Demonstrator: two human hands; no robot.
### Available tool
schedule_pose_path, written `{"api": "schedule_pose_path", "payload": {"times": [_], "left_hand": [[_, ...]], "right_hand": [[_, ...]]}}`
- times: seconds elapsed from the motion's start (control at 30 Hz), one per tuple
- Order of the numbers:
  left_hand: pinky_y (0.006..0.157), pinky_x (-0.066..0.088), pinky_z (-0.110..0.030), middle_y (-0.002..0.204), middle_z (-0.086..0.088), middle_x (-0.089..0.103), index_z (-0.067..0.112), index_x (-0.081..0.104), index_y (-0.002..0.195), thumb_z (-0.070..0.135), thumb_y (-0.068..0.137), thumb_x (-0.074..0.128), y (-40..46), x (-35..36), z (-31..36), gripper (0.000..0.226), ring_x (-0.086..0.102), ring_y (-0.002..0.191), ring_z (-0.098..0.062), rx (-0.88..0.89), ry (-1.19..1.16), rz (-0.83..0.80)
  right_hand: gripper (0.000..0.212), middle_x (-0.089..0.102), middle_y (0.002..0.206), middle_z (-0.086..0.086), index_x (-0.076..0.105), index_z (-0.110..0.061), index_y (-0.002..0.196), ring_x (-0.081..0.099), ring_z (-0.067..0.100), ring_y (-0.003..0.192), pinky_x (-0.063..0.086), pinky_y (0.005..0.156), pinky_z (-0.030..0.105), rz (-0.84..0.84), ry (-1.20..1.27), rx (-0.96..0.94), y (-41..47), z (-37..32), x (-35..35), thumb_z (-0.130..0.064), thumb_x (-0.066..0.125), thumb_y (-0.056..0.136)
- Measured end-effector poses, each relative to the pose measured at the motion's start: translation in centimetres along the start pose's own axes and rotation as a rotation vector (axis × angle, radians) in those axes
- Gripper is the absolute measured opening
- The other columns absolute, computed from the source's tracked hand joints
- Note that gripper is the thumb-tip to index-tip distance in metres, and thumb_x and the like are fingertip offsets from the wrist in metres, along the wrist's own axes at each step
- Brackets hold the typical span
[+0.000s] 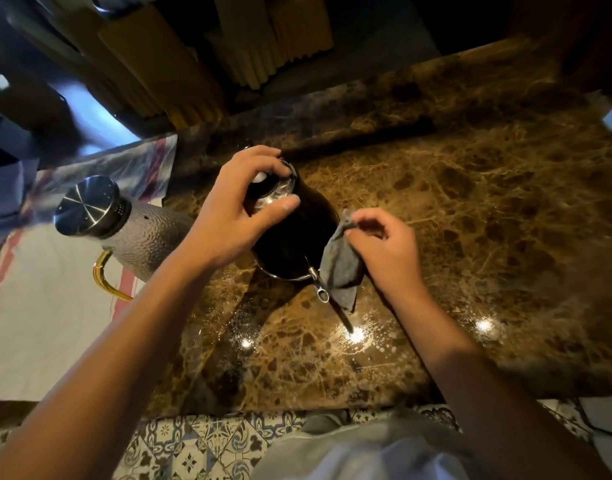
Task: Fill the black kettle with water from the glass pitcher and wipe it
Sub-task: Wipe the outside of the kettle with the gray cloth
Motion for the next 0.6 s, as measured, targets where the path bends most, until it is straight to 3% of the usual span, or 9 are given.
{"api": "schedule_pose_path", "payload": {"times": [0.13,0.2,0.27,0.33,0.4,0.5,0.6], "left_hand": [[0.112,0.041,-0.058,0.15,0.008,0.047,0.03,0.057,0.127,0.039,0.09,0.075,0.2,0.3,0.2,0.042,0.042,0.144,-0.021,0.016,-0.04,-0.059],[0.113,0.04,-0.057,0.149,0.007,0.048,0.03,0.055,0.131,0.039,0.089,0.076,0.1,0.4,0.1,0.047,0.043,0.143,-0.021,0.012,-0.037,-0.056],[0.115,0.041,-0.052,0.149,0.007,0.048,0.027,0.045,0.144,0.041,0.087,0.077,0.0,0.4,-0.4,0.067,0.045,0.141,-0.017,-0.045,-0.055,-0.048],[0.119,0.038,-0.047,0.153,0.007,0.045,0.025,0.028,0.158,0.048,0.086,0.075,0.1,0.4,-0.9,0.09,0.043,0.143,-0.012,-0.092,-0.039,-0.048],[0.121,0.035,-0.047,0.157,0.007,0.041,0.023,0.019,0.162,0.056,0.086,0.072,0.3,0.5,-1.0,0.099,0.039,0.147,-0.011,-0.079,0.014,-0.06],[0.121,0.036,-0.047,0.159,0.007,0.038,0.023,0.021,0.161,0.061,0.085,0.07,0.4,0.7,-0.9,0.098,0.037,0.147,-0.01,-0.07,0.029,-0.062],[0.119,0.038,-0.048,0.157,0.007,0.04,0.024,0.025,0.159,0.061,0.085,0.068,0.4,0.6,-0.9,0.093,0.04,0.145,-0.012,-0.074,0.027,-0.038]], "right_hand": [[0.022,0.076,0.098,-0.005,0.074,-0.027,0.096,0.074,0.016,0.096,0.06,0.088,0.034,0.05,0.157,-0.153,0.8,-4.6,0.9,-0.006,0.073,0.088],[0.017,0.075,0.097,-0.007,0.074,-0.02,0.102,0.073,0.009,0.095,0.059,0.087,0.028,0.099,0.173,-0.201,0.8,-5.8,2.3,-0.006,0.072,0.092],[0.014,0.074,0.097,-0.011,0.074,-0.018,0.105,0.071,0.001,0.092,0.057,0.084,0.022,0.143,0.193,-0.212,1.2,-6.4,3.4,-0.008,0.07,0.096],[0.012,0.075,0.098,-0.009,0.075,-0.013,0.108,0.071,0.003,0.094,0.059,0.085,0.025,0.165,0.199,-0.191,2.4,-6.7,4.1,-0.013,0.067,0.099],[0.017,0.076,0.103,-0.004,0.076,-0.011,0.11,0.072,0.007,0.098,0.061,0.09,0.032,0.131,0.165,-0.164,4.3,-7.0,5.3,-0.018,0.066,0.099],[0.022,0.078,0.109,-0.003,0.078,-0.016,0.113,0.073,0.011,0.104,0.06,0.096,0.042,0.007,0.103,-0.114,6.4,-7.1,7.3,-0.023,0.062,0.098],[0.025,0.08,0.105,-0.006,0.08,-0.021,0.112,0.075,0.01,0.102,0.06,0.097,0.044,-0.135,0.11,-0.042,6.6,-6.1,8.4,-0.02,0.057,0.101]]}}
Point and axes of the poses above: each hand's wrist, its own y-axis towards the middle knuckle, its own x-axis out of the palm, z = x × y, the point moved 10 cm from there along y, towards the middle knuckle
